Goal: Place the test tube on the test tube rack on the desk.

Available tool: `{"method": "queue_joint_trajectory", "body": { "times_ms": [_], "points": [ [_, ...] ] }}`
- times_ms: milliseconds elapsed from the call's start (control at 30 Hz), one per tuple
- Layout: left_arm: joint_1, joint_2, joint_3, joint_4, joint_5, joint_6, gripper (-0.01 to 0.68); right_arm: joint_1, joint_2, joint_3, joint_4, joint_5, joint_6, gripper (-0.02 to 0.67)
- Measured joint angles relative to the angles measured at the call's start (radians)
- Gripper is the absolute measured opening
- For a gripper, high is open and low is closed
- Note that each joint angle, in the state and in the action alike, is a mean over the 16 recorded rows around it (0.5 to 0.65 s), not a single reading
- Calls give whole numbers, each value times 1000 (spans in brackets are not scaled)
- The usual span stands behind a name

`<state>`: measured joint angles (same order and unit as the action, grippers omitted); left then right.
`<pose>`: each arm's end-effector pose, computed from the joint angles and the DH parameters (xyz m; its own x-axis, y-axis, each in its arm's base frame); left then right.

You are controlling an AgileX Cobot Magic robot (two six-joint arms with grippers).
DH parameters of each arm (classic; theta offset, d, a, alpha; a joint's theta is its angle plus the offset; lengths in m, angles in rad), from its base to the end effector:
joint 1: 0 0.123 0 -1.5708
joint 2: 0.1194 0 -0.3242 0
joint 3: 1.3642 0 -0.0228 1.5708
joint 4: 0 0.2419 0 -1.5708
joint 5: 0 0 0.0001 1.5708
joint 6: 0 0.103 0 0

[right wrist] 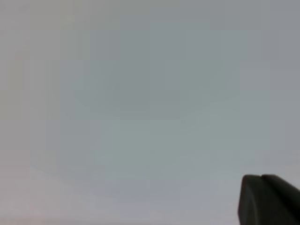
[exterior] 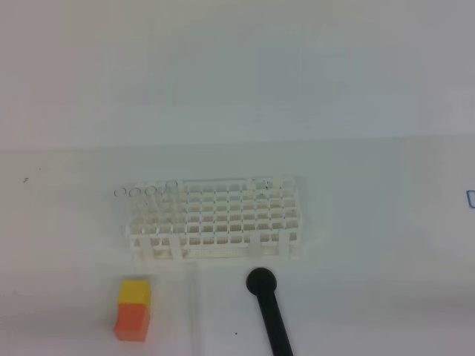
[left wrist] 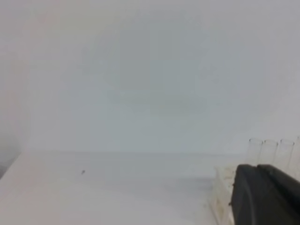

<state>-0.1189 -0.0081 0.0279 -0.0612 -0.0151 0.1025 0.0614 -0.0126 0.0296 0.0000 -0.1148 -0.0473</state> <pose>0.0201 -0.0023 0.2064 0.0866 0.0312 -0.9958 0.1142 0.9926 0.0411 0.0186 0.0011 0.2161 0.1863 -0.0359 -0.9818 -0.0526 0.9975 -0.0465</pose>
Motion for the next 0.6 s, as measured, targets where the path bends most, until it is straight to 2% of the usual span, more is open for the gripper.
{"method": "queue_joint_trajectory", "body": {
  "times_ms": [333, 600],
  "points": [
    [0, 5, -2, -1, -99, -79, -1, 0, 0, 0, 4, -241, -19, -1],
    [0, 8, -55, 26, -140, -248, -1, 0, 0, -46, 9, -216, -34, -1]
  ]
}}
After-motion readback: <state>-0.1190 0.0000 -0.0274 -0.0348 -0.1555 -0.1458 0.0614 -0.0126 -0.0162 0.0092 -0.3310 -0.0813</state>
